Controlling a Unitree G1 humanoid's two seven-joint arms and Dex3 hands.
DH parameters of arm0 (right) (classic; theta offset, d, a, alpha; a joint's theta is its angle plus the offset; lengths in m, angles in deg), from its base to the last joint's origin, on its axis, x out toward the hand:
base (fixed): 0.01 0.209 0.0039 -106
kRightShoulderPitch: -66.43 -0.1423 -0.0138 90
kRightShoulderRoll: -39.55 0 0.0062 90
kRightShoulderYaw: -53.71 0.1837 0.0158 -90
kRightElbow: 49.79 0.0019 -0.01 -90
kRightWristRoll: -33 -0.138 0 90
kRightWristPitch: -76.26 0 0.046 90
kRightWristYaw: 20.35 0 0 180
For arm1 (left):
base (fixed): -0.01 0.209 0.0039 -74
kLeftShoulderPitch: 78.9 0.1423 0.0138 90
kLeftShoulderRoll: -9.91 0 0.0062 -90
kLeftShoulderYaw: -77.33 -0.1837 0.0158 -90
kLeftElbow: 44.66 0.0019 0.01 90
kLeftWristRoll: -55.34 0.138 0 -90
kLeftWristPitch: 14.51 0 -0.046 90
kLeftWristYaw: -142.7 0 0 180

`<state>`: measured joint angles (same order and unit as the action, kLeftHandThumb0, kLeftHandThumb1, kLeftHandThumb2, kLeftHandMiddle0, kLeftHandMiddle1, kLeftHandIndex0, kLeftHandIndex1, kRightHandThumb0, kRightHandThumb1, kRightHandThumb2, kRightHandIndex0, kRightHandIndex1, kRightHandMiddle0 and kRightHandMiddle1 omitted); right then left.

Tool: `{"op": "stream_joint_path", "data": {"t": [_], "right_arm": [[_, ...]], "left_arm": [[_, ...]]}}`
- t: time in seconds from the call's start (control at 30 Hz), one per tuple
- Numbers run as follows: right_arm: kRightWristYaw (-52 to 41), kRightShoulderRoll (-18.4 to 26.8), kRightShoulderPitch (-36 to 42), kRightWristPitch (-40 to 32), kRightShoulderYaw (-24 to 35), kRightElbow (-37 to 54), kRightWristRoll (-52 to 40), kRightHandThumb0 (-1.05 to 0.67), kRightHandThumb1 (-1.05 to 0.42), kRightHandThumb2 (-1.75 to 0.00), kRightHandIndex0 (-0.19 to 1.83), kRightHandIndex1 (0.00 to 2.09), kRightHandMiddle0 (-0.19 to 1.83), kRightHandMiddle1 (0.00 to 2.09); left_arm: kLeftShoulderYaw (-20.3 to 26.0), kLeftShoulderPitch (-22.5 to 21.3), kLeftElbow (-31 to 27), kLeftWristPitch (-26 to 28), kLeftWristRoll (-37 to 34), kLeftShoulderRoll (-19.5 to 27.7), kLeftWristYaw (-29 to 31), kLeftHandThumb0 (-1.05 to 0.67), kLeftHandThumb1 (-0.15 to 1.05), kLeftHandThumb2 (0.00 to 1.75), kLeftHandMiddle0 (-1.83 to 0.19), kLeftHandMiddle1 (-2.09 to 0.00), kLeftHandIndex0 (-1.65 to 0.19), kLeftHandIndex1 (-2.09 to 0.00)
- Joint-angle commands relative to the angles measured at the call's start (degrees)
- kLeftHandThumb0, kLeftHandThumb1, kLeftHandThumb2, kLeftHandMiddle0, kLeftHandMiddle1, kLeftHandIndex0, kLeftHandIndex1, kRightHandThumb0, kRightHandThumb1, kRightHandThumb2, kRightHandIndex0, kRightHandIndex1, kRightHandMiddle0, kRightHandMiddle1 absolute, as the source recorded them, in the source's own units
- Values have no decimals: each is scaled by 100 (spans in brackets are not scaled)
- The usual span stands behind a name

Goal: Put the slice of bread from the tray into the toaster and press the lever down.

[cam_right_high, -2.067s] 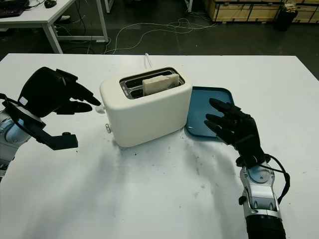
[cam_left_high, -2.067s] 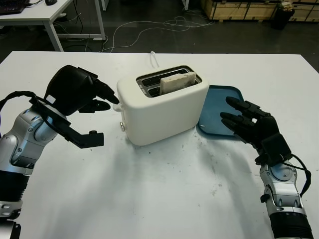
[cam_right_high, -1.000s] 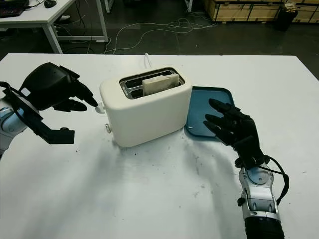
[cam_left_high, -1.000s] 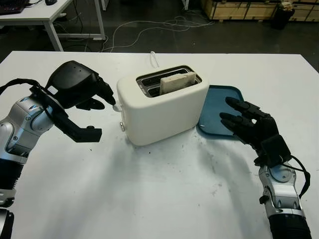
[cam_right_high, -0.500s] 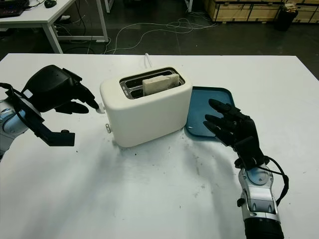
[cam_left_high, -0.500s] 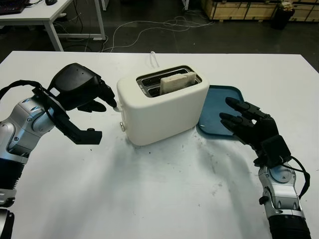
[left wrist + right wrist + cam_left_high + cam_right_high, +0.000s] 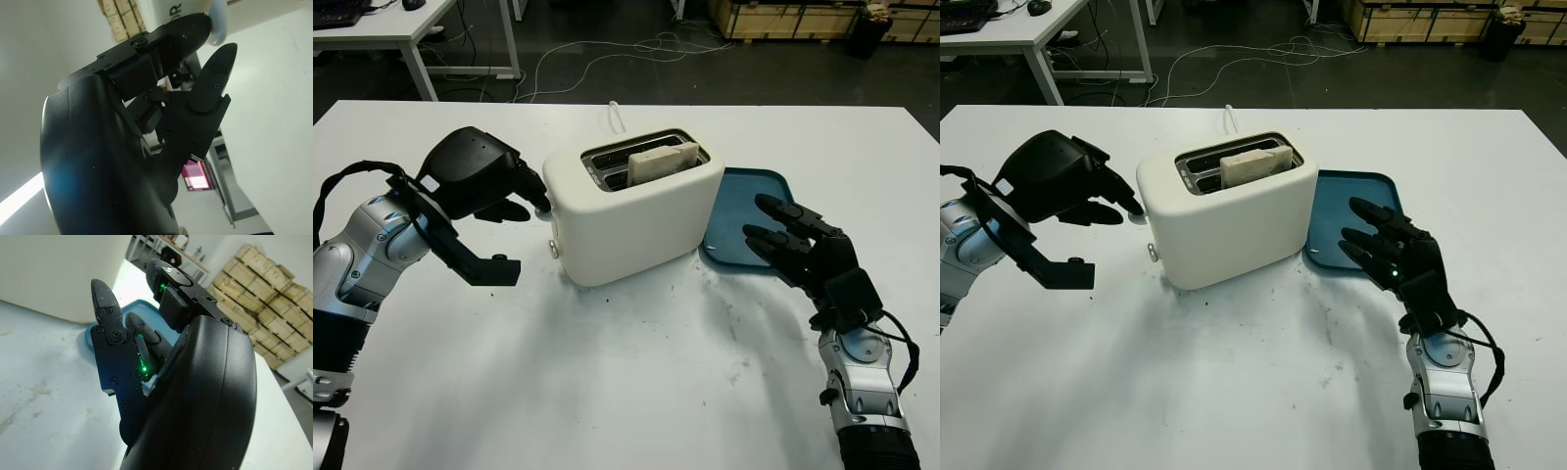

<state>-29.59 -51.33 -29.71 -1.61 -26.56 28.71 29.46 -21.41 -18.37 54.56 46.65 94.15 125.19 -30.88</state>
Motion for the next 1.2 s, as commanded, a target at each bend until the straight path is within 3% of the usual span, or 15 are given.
{"op": "stream_joint_path", "data": {"t": [0.0,0.2,0.73,0.97,1.07,1.17], "right_arm": [[47,-42,33,-18,29,70,-36,-38,-89,0,89,0,69,0],[31,-48,28,55,41,2,-51,-38,-89,0,89,0,69,0],[12,-59,73,17,79,52,-77,-38,-89,0,90,0,69,0],[-75,-12,94,41,123,58,-128,-39,-89,0,90,0,69,0],[-74,1,111,24,147,106,-88,-40,-89,0,90,0,70,0],[-65,17,117,79,165,113,-57,-41,-89,0,90,0,69,0]], "left_arm": [[-92,-67,83,-2,104,-29,-37,-34,68,0,-97,-128,-138,0],[-137,-60,60,51,45,-22,74,-34,70,1,-96,-121,-137,0],[-104,59,14,191,16,-62,73,-30,69,0,-92,-132,-136,-1],[-156,220,36,430,9,-189,62,-29,72,0,-95,-120,-135,-1],[-233,262,125,416,59,-305,-52,-31,72,0,-92,-138,-136,-1],[-316,308,217,404,4,-432,-71,-31,72,0,-90,-141,-136,-1]]}}
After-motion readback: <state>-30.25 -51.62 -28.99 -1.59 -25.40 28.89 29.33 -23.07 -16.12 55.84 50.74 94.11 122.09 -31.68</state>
